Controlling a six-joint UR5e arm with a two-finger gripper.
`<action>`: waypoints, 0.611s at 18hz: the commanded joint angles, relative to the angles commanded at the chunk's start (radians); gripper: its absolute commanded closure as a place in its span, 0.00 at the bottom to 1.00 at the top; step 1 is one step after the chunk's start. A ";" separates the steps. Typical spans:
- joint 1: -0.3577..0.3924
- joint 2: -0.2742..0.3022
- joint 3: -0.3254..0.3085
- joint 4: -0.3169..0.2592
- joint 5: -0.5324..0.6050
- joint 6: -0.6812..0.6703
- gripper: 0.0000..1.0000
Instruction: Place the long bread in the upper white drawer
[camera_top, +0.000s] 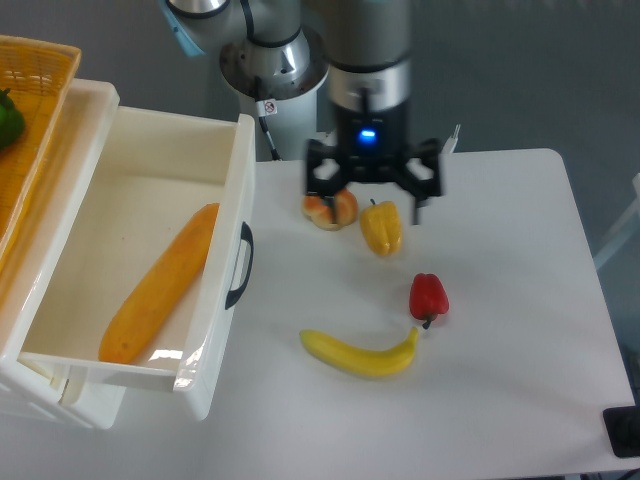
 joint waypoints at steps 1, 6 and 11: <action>0.021 -0.008 -0.002 0.018 0.000 0.002 0.00; 0.094 -0.077 -0.006 0.035 0.000 0.089 0.00; 0.089 -0.167 -0.025 0.036 -0.003 0.337 0.00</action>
